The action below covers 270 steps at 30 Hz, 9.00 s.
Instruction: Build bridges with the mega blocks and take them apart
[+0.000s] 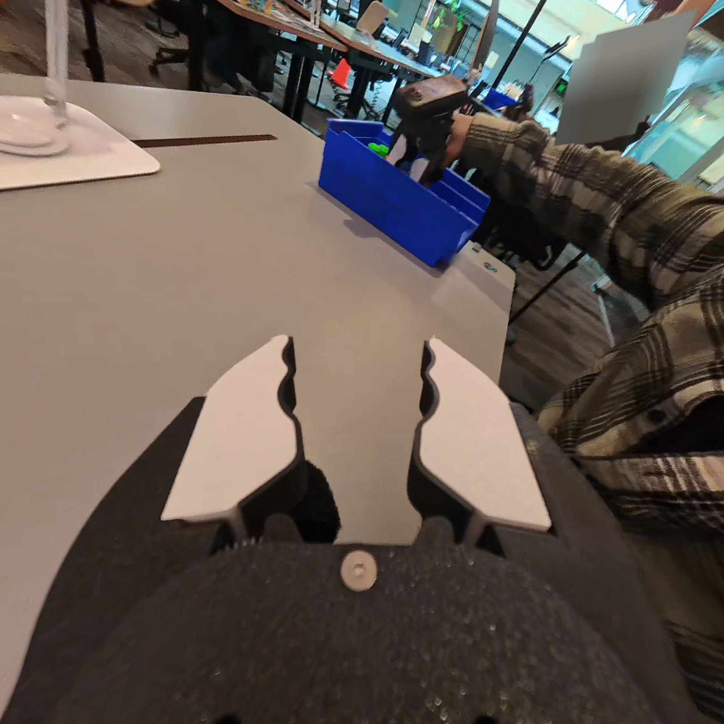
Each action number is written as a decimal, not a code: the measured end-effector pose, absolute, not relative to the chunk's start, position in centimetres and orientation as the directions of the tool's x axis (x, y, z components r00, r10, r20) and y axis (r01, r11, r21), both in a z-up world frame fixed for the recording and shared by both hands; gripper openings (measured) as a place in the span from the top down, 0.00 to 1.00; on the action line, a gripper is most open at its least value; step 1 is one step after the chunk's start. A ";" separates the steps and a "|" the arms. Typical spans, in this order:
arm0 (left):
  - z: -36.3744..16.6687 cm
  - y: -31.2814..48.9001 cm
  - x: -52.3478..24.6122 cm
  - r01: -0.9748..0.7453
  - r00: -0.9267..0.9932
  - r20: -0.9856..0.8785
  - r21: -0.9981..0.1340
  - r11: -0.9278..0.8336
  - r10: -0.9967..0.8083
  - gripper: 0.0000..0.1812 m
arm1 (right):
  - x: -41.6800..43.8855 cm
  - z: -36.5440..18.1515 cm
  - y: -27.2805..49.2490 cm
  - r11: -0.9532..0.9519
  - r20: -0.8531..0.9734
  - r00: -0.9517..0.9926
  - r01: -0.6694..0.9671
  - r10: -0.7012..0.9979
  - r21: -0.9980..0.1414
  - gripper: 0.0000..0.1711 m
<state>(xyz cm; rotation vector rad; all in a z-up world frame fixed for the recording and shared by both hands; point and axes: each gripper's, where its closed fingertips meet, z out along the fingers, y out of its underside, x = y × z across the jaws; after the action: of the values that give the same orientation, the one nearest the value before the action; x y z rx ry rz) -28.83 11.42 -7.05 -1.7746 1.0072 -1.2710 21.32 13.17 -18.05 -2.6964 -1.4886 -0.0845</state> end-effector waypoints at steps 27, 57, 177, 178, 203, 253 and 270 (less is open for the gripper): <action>-5.1 8.6 -14.8 -0.241 -0.289 0.523 -0.850 -0.468 -0.802 0.67 | -15.6 -6.7 8.4 -0.503 -0.476 0.276 0.032 0.835 -0.864 0.79; -4.0 28.1 -59.9 -0.113 0.839 0.218 -0.827 -0.551 -0.499 0.80 | -16.7 -7.7 8.6 -0.497 -0.526 0.242 -0.173 0.816 -0.851 0.79; -7.5 31.3 -66.9 -0.160 0.954 0.063 -0.716 -0.679 -0.291 0.81 | -14.9 -10.7 4.9 -0.478 -0.337 0.438 0.265 0.834 -0.838 0.62; -8.3 31.4 -66.9 -0.142 0.953 0.092 -0.706 -0.694 -0.289 0.80 | -14.6 -10.7 4.8 -0.484 -0.342 0.449 0.254 0.826 -0.837 0.62; -4.9 17.0 -20.8 -0.160 0.158 0.113 -0.977 -0.139 -0.981 0.71 | 24.4 -8.4 7.4 -0.513 0.299 0.560 0.828 0.772 -0.226 0.57; -8.2 11.5 -18.5 -0.138 -0.276 0.279 -0.959 -0.249 -0.920 0.70 | -17.5 -10.2 10.4 -0.432 -0.341 0.336 0.250 0.878 -0.867 0.79; -6.0 9.9 -20.8 -0.145 -0.283 0.276 -0.959 -0.244 -0.918 0.80 | -17.4 -7.2 8.8 -0.399 -0.365 0.221 0.136 0.905 -0.907 0.80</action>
<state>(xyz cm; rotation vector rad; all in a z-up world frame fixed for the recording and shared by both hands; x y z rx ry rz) -20.76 9.92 -5.99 -1.3300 1.3807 -1.5898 -17.42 8.77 -7.21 -1.7186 -0.9772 1.2491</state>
